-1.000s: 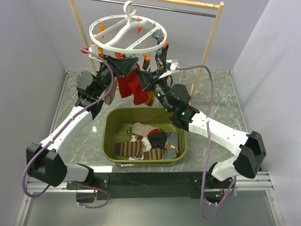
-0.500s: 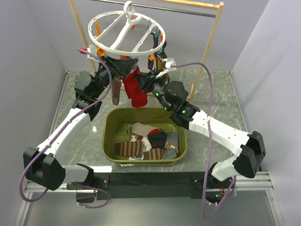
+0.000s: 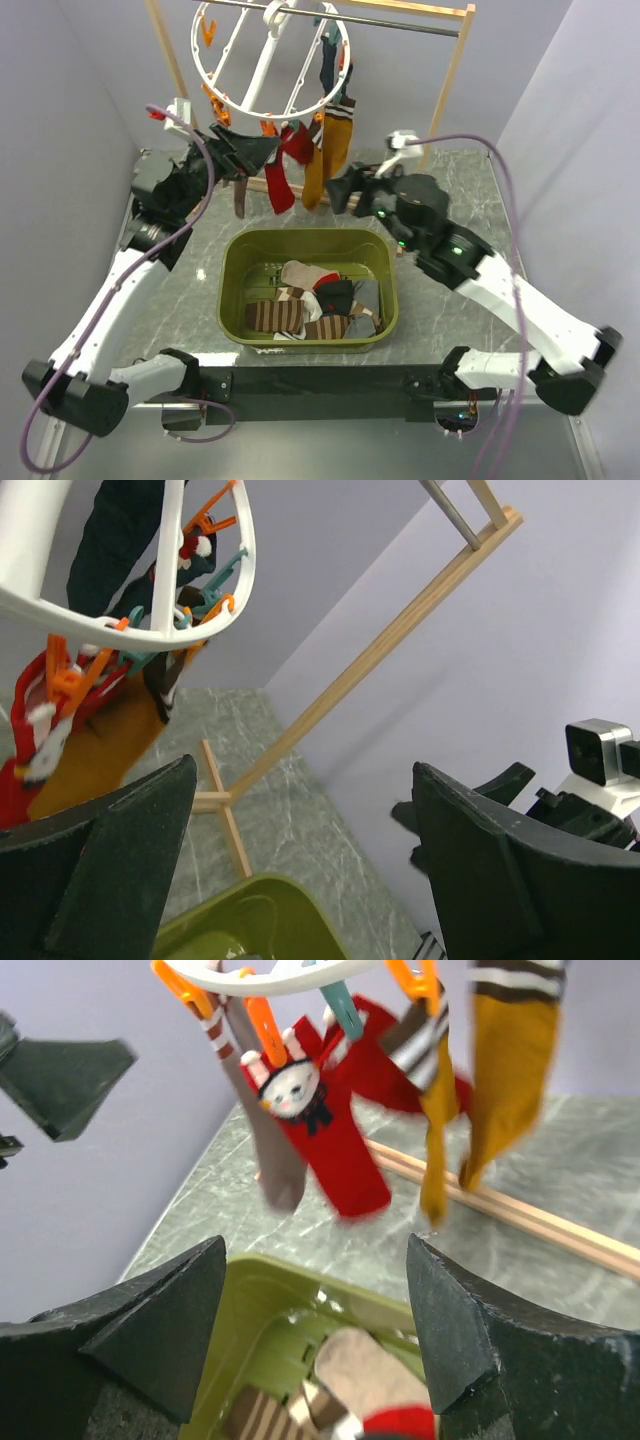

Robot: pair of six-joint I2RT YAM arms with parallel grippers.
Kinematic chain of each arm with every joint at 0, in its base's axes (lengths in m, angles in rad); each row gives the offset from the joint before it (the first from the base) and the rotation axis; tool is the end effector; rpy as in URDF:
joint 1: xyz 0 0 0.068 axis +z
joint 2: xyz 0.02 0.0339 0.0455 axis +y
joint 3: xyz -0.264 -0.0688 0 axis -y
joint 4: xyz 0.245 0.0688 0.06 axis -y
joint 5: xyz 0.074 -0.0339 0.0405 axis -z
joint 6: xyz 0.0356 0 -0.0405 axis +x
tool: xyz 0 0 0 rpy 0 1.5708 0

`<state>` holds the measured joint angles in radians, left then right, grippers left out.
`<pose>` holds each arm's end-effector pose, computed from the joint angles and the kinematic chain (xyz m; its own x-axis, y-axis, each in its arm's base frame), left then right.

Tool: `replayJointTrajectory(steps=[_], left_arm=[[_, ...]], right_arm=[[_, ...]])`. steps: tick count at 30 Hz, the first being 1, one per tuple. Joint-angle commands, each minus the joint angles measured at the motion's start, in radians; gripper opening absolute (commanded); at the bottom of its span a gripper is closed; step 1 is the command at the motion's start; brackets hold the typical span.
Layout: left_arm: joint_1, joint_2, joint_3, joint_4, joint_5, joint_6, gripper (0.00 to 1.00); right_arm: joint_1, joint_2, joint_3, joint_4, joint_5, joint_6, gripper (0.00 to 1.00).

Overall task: Clip the socks to the hanger
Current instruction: Reset both arms

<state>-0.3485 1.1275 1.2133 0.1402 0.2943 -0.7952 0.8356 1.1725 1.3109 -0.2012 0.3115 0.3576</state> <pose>0.2324 -0.0954 0.4570 -0.2756 -0.6269 -0.7287 0.5652 0.5075 -0.6503 0.1823 0.1853 0.4433 -0.2147 0.2593 -0.9416 -0.4544 0.8269 0.3313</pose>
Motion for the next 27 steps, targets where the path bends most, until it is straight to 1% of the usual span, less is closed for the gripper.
replayJointTrajectory(steps=[1, 2, 3, 5, 6, 8, 10, 13, 17, 21, 24, 27], left_arm=[[0.008, -0.086, 0.055, -0.137, 0.000, 0.040, 0.94], [0.008, -0.097, 0.057, -0.193, 0.015, 0.048, 0.94], [0.008, -0.119, 0.054, -0.218, 0.044, 0.053, 0.94], [0.008, -0.147, 0.045, -0.270, 0.054, 0.076, 0.94], [0.006, -0.173, 0.025, -0.337, 0.052, 0.085, 0.94], [0.008, -0.202, -0.003, -0.405, 0.026, 0.122, 0.93], [0.006, -0.248, -0.050, -0.505, -0.039, 0.131, 0.93], [0.008, -0.308, -0.109, -0.603, -0.119, 0.113, 0.93], [0.008, -0.385, -0.187, -0.645, -0.199, 0.056, 0.93], [0.006, -0.426, -0.259, -0.677, -0.265, 0.025, 0.93], [0.008, -0.428, -0.293, -0.665, -0.291, -0.001, 0.93], [0.008, -0.419, -0.308, -0.608, -0.291, -0.028, 0.92]], right_arm=[[-0.010, -0.100, 0.037, -0.200, 0.029, 0.038, 0.79], [-0.010, -0.138, 0.012, -0.220, 0.028, 0.049, 0.79], [-0.010, -0.158, -0.005, -0.249, 0.018, 0.069, 0.79], [-0.010, -0.203, -0.067, -0.270, 0.006, 0.090, 0.79], [-0.009, -0.247, -0.085, -0.285, 0.000, 0.109, 0.80], [-0.010, -0.308, -0.145, -0.303, -0.002, 0.133, 0.80], [-0.012, -0.345, -0.203, -0.337, 0.002, 0.184, 0.81], [-0.010, -0.407, -0.278, -0.372, -0.028, 0.217, 0.81], [-0.010, -0.471, -0.360, -0.380, -0.069, 0.268, 0.81], [-0.010, -0.528, -0.443, -0.314, -0.091, 0.262, 0.81], [-0.010, -0.530, -0.473, -0.297, -0.094, 0.247, 0.81], [-0.010, -0.499, -0.463, -0.305, -0.104, 0.235, 0.81]])
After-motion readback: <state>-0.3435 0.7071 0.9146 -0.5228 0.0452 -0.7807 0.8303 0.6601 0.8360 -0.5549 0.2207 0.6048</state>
